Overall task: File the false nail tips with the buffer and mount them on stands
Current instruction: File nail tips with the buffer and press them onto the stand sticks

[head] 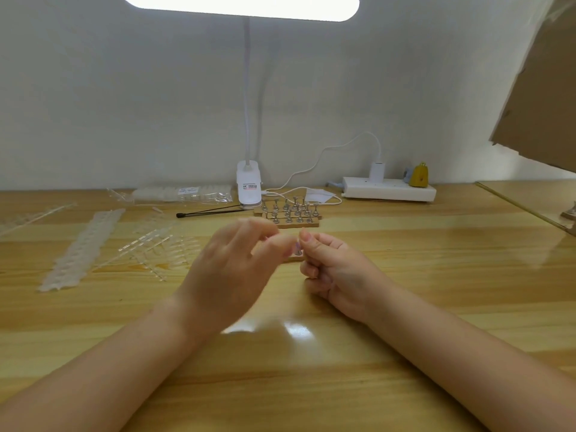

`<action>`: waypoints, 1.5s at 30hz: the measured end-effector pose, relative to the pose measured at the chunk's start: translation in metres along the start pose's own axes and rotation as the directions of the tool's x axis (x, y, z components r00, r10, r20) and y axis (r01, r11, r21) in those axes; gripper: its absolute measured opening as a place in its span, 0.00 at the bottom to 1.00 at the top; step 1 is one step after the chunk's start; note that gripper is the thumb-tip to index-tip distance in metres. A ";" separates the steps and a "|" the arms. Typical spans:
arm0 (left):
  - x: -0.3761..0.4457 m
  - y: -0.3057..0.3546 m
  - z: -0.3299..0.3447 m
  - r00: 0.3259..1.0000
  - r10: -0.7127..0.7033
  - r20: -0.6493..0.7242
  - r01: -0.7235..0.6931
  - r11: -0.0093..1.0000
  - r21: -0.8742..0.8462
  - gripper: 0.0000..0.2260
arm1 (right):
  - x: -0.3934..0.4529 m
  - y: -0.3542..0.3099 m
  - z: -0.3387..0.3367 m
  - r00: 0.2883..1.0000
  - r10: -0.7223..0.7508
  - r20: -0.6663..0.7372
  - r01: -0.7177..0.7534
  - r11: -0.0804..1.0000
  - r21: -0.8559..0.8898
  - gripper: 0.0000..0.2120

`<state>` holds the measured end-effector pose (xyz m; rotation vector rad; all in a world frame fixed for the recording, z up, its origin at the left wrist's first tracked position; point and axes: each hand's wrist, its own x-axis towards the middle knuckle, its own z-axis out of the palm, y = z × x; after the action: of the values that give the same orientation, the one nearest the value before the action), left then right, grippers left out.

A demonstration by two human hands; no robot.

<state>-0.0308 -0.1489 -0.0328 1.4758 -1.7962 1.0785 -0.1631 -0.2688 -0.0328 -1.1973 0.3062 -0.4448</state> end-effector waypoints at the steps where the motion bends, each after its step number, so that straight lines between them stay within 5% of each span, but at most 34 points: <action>1: 0.000 0.005 0.002 0.998 0.064 -0.003 -0.064 0.998 -0.011 0.15 | 0.000 0.000 0.000 1.000 -0.003 0.008 0.003 1.000 -0.007 0.09; 4: -0.003 0.007 0.003 0.993 0.053 0.107 -0.055 0.998 0.012 0.18 | 0.000 -0.002 0.000 1.000 0.014 0.008 -0.014 1.000 0.004 0.08; 7: 0.002 -0.005 -0.004 0.927 -0.305 0.218 0.320 0.947 -0.039 0.06 | 0.001 -0.004 -0.002 0.999 0.038 -0.024 -0.038 0.999 0.036 0.09; 8: 0.004 -0.006 -0.006 0.903 -0.344 0.256 0.358 0.934 -0.010 0.10 | 0.001 -0.003 -0.002 0.999 0.039 -0.031 -0.038 0.999 0.037 0.10; 10: 0.006 -0.004 -0.006 0.895 -0.297 0.332 0.333 0.941 -0.055 0.17 | 0.002 -0.003 -0.002 0.999 0.031 -0.044 -0.029 0.999 0.043 0.11; 14: -0.003 0.006 -0.003 0.897 -0.169 0.407 0.247 0.958 -0.147 0.10 | 0.004 -0.004 -0.004 0.996 0.005 -0.086 0.001 0.998 0.061 0.13; 18: -0.005 0.009 -0.001 0.877 -0.341 0.337 0.435 0.861 -0.262 0.21 | 0.003 -0.002 -0.006 0.995 -0.020 -0.099 0.014 0.998 -0.061 0.14; 26: -0.001 0.018 0.000 0.873 -0.428 0.236 0.488 0.750 -0.446 0.10 | 0.000 -0.002 -0.001 1.000 -0.022 -0.020 0.015 0.959 -0.284 0.15; 30: -0.001 0.015 -0.001 0.819 -0.531 0.219 0.571 0.708 -0.416 0.10 | 0.001 -0.001 0.002 0.981 -0.074 -0.178 0.009 0.939 -0.343 0.21; 33: -0.006 0.001 0.002 0.690 -0.696 0.200 0.722 0.639 -0.264 0.10 | 0.003 -0.005 -0.010 0.876 -0.352 -0.330 0.059 0.757 -0.650 0.21; 36: -0.011 -0.009 0.004 0.618 -0.762 0.193 0.782 0.622 -0.048 0.11 | 0.005 -0.008 -0.029 0.785 -0.540 -0.305 -0.024 0.466 -0.885 0.05; 39: -0.012 -0.009 0.008 0.582 -0.773 0.253 0.798 0.603 0.007 0.10 | 0.011 -0.005 -0.041 0.817 -0.481 -0.318 -0.204 0.276 -0.939 0.10; 45: -0.014 -0.006 0.012 0.607 -0.720 0.335 0.774 0.632 -0.044 0.08 | 0.013 -0.002 -0.043 0.875 -0.403 -0.270 -0.192 0.223 -0.956 0.13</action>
<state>-0.0208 -0.1523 -0.0492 2.0587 -1.1411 0.2513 -0.1719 -0.3110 -0.0459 -2.4235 1.0781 -0.7152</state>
